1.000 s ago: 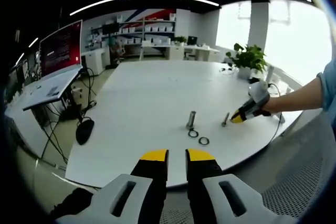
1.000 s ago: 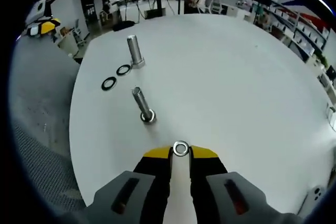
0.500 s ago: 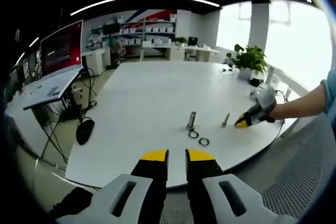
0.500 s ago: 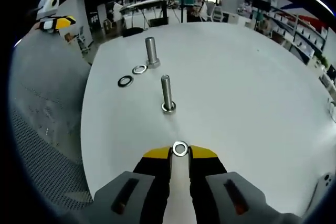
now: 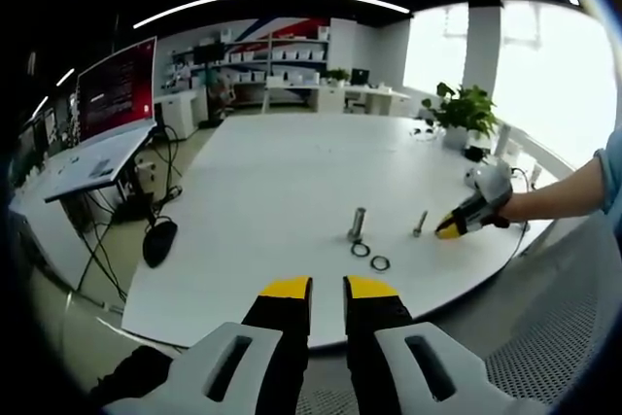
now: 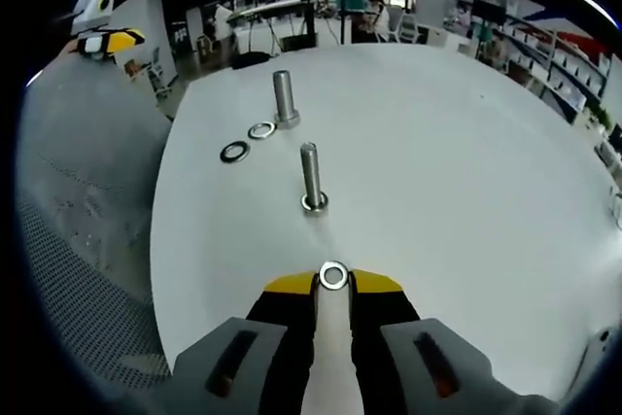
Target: Place the washer onto the threaded stud by aligning its center hole with the stud, sliding it down to the base, and recovering from edge contact or off-axis alignment until the washer reaches the visible bottom stop.
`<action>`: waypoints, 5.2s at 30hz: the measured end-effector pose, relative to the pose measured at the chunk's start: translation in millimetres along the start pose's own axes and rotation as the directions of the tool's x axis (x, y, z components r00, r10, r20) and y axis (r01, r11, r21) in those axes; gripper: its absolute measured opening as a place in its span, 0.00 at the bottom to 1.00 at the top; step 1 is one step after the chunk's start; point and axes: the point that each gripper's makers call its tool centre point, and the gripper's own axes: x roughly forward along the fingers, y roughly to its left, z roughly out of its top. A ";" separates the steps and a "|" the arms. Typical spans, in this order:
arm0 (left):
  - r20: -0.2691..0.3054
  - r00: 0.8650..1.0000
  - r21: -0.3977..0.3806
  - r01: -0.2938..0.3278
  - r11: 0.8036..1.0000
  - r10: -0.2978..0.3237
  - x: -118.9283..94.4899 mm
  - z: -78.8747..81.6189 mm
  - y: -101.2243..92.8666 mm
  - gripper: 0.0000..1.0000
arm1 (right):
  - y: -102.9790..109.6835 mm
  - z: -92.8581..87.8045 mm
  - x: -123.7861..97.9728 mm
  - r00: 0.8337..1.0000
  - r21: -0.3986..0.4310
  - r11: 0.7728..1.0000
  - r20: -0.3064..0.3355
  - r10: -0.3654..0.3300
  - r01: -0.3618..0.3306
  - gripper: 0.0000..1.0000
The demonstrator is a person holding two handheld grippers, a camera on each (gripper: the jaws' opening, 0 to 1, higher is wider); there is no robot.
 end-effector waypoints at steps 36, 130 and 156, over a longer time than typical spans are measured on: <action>-0.001 1.000 0.003 0.005 1.000 -0.005 -0.1 0.1 -1.0 0.10 | 3.5 8.4 2.3 0.999 0.061 0.998 -0.045 0.004 -0.001 0.14; 0.021 1.000 0.005 0.019 1.000 -0.019 -0.9 3.0 -2.8 0.10 | 17.1 82.5 5.5 0.956 -0.347 0.933 -0.294 -0.016 -0.091 0.13; 0.019 0.999 0.012 0.039 0.999 -0.039 -0.9 2.7 -5.5 0.10 | 5.5 75.7 6.4 0.952 -0.356 0.934 -0.297 -0.076 -0.036 0.48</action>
